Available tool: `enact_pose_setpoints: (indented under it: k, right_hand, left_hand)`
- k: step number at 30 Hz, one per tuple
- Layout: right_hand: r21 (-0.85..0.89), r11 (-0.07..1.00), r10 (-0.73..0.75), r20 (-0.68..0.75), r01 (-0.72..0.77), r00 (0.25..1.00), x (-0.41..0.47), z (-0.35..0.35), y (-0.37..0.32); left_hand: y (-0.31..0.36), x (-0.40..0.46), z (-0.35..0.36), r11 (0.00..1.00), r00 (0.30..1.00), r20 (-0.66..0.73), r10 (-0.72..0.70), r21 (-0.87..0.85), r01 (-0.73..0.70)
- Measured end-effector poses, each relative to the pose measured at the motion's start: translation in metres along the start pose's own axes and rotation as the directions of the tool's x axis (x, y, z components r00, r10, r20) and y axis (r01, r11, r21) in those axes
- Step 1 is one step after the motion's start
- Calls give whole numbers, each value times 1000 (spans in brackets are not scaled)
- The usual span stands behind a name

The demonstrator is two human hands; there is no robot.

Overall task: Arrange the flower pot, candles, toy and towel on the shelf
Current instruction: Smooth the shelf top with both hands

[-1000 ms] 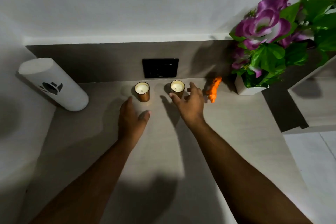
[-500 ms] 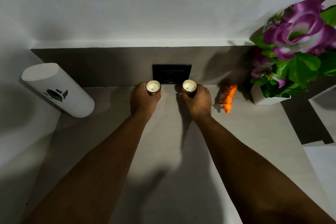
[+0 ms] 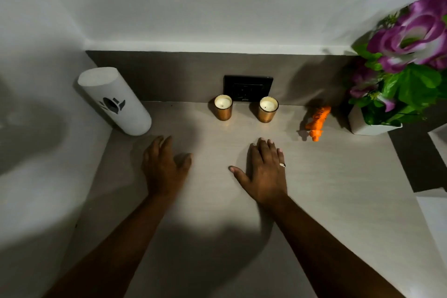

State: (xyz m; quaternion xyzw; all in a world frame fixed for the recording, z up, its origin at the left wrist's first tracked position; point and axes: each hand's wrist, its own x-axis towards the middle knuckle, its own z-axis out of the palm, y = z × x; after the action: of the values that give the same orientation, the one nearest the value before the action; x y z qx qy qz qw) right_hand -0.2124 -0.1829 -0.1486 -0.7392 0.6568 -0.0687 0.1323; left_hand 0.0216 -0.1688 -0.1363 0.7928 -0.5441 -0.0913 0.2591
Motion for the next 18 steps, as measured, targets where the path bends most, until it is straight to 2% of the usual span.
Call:
enact_pose_setpoints:
  k: [2,4,9,12,18]
  right_hand:
    - [-38,999,-33,42,35,999,-3,-2,-3]
    - [-54,998,-38,87,43,995,-3,-3,-4]
    - [-112,993,-13,116,26,993,2,-1,-10]
    - [-118,993,-9,93,20,996,1,2,-9]
    - [-112,994,-13,63,20,998,0,3,-9]
  left_hand:
    - [-21,8,-6,987,992,-29,-124,-106,121]
    - [-32,25,-13,921,958,-59,-282,-295,253]
    - [-29,80,-32,775,883,-126,-451,-546,318]
    - [-28,99,-33,742,855,-140,-500,-579,339]
    - [-46,125,-24,754,836,-182,-518,-559,345]
